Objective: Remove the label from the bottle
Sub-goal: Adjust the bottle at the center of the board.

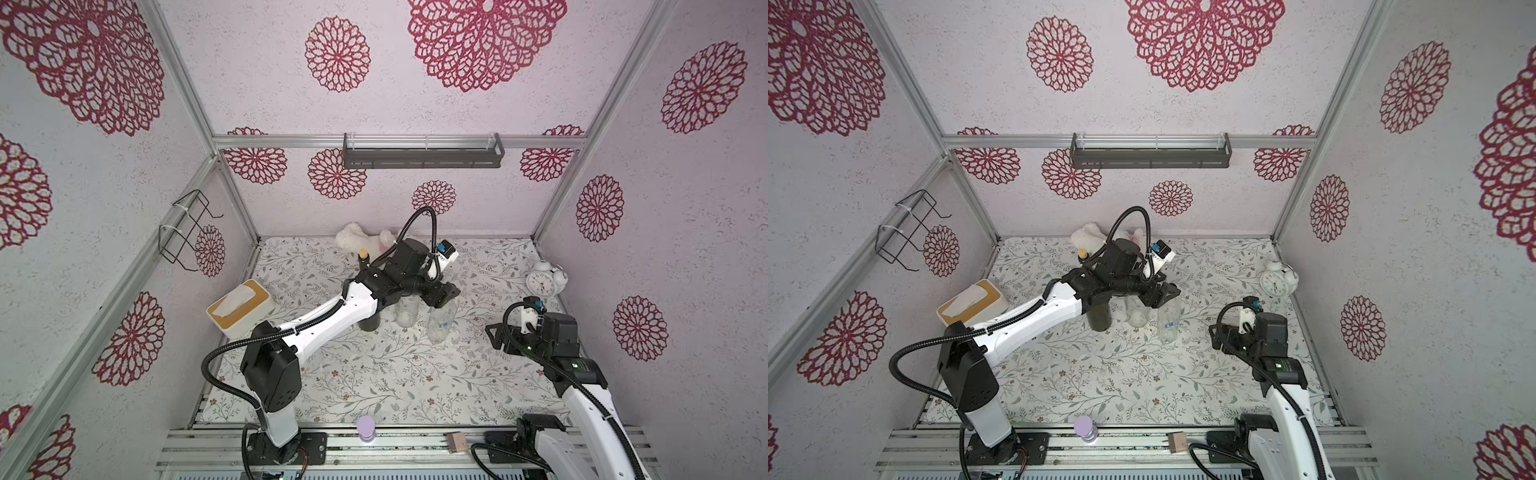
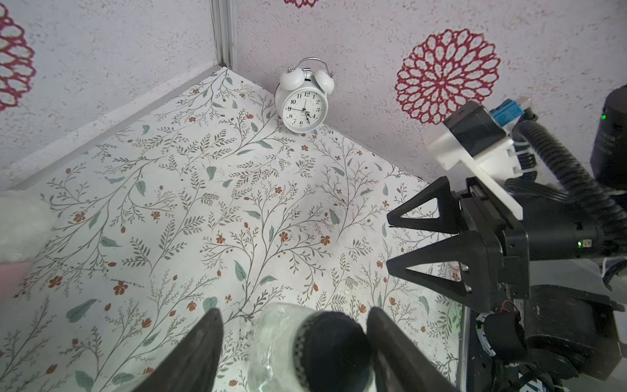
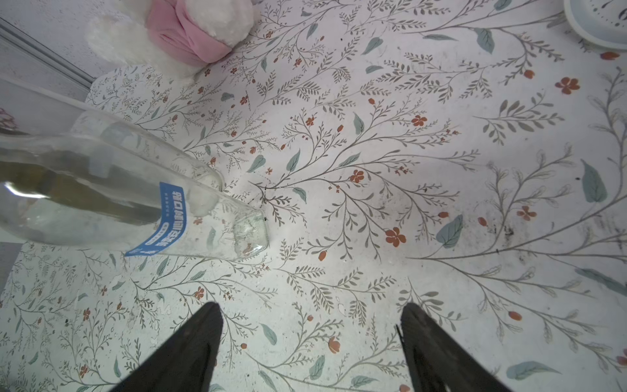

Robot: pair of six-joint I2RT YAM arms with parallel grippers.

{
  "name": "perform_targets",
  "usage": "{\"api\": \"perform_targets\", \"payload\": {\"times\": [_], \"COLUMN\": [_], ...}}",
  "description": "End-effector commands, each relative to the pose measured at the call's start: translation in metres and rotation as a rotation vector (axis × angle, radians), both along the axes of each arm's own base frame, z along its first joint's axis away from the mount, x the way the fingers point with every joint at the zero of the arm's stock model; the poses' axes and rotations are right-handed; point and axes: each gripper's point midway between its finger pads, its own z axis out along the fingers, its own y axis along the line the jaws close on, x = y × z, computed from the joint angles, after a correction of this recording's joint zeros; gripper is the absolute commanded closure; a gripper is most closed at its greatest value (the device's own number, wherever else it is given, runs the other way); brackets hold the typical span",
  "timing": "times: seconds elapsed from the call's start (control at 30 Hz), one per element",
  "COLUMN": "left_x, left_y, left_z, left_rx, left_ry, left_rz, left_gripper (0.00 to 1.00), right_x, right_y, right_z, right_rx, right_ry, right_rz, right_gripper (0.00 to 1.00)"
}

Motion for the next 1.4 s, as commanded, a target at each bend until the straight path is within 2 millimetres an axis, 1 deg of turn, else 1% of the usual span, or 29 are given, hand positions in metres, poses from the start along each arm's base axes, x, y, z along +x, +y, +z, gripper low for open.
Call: {"api": "perform_targets", "payload": {"times": [0.0,0.2,0.33,0.47,0.73,0.93,1.03,1.13,1.37], "left_x": [0.006,0.007,0.007,0.006,0.006,0.005,0.005,0.007,0.007], "left_y": [-0.004,-0.003,-0.003,-0.003,-0.001,-0.003,-0.003,-0.003,-0.004], "left_z": [0.001,-0.004,-0.005,-0.005,-0.006,-0.009,-0.010,-0.013,-0.013], "left_rx": [-0.002,0.012,0.013,0.014,0.032,0.045,0.050,0.057,0.058], "left_ry": [-0.026,-0.023,-0.020,-0.022,-0.035,-0.038,-0.041,-0.037,-0.042], "left_rz": [-0.010,-0.009,-0.007,-0.006,0.008,0.009,0.014,0.023,0.033], "left_gripper": [0.30,0.33,0.42,0.49,0.58,0.59,0.64,0.65,0.71], "right_x": [0.004,0.004,0.004,0.005,0.008,0.010,0.010,0.009,0.007], "right_y": [-0.002,-0.002,-0.002,0.000,0.007,0.017,0.024,0.033,0.052], "right_z": [0.008,0.007,0.009,0.011,0.019,0.026,0.029,0.030,0.034], "right_rx": [-0.005,-0.006,-0.008,-0.005,-0.014,-0.013,-0.021,-0.035,-0.040], "right_ry": [-0.029,-0.028,-0.030,-0.033,-0.043,-0.061,-0.077,-0.087,-0.117], "right_rz": [-0.016,-0.017,-0.015,-0.007,0.020,0.042,0.062,0.090,0.135], "right_gripper": [0.15,0.15,0.15,0.15,0.16,0.16,0.17,0.17,0.19]}}
